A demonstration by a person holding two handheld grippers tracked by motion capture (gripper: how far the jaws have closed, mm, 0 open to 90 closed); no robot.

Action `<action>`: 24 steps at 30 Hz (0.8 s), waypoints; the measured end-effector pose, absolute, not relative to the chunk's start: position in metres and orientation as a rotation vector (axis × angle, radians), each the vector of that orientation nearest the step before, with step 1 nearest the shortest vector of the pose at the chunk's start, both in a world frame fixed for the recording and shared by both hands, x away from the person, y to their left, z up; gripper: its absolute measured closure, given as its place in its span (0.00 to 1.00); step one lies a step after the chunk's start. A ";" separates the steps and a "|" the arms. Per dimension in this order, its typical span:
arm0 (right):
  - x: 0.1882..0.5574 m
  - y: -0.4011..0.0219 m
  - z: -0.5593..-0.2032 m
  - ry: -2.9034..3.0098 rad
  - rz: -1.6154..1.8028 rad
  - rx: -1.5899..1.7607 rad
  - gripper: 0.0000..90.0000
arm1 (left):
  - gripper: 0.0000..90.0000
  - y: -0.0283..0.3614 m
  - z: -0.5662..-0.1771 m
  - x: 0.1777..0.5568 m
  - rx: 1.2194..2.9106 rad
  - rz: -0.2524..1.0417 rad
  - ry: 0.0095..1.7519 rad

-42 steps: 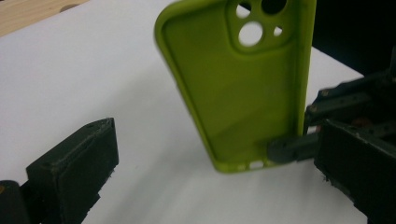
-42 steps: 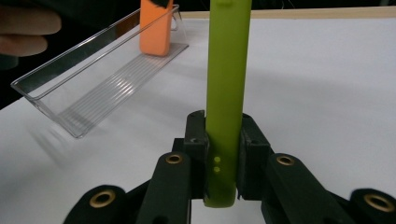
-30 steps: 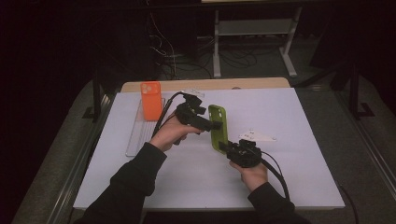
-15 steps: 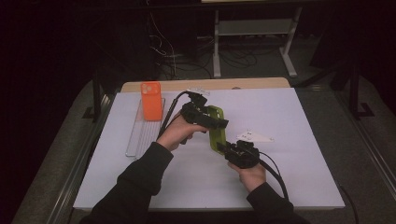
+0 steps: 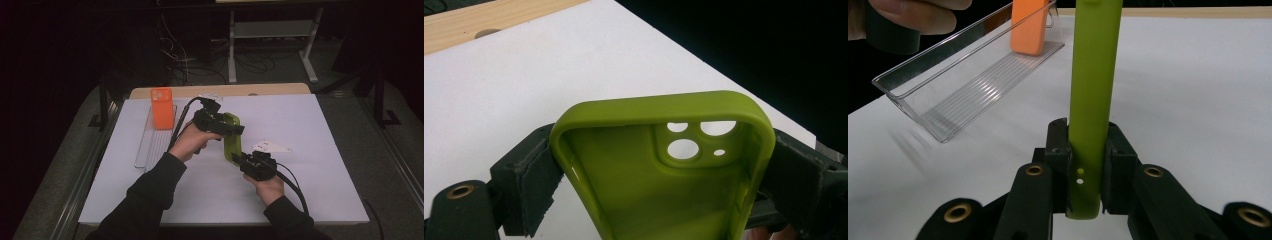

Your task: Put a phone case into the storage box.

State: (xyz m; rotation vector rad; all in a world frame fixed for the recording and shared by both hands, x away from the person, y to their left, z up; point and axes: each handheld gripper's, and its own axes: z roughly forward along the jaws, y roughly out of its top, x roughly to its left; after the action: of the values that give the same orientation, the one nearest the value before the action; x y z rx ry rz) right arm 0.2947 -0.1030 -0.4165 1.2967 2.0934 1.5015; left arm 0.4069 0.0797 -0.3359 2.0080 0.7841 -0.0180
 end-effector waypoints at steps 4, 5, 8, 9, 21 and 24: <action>0.295 -0.103 -0.416 2.093 1.501 1.294 0.84 | 0.13 0.079 -0.335 0.406 2.005 -0.016 0.777; 0.295 -0.103 -0.417 2.095 1.498 1.292 0.84 | 0.13 0.079 -0.335 0.405 2.004 -0.017 0.776; 0.294 -0.102 -0.417 2.102 1.489 1.295 0.84 | 0.14 0.080 -0.334 0.406 2.008 -0.019 0.765; 0.295 -0.102 -0.417 2.104 1.488 1.292 0.84 | 0.15 0.080 -0.334 0.406 2.008 -0.019 0.761; 0.300 -0.105 -0.418 2.204 1.453 1.254 0.65 | 0.17 0.080 -0.334 0.408 2.043 -0.018 0.746; 0.304 -0.112 -0.416 2.250 1.421 1.235 0.47 | 0.17 0.084 -0.332 0.413 2.041 -0.008 0.763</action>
State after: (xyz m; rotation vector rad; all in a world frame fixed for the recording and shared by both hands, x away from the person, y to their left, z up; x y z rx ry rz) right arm 0.3043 -0.1117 -0.4159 1.2351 2.2499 1.4207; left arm 0.4131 0.0843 -0.3324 2.0413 0.7625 -0.0079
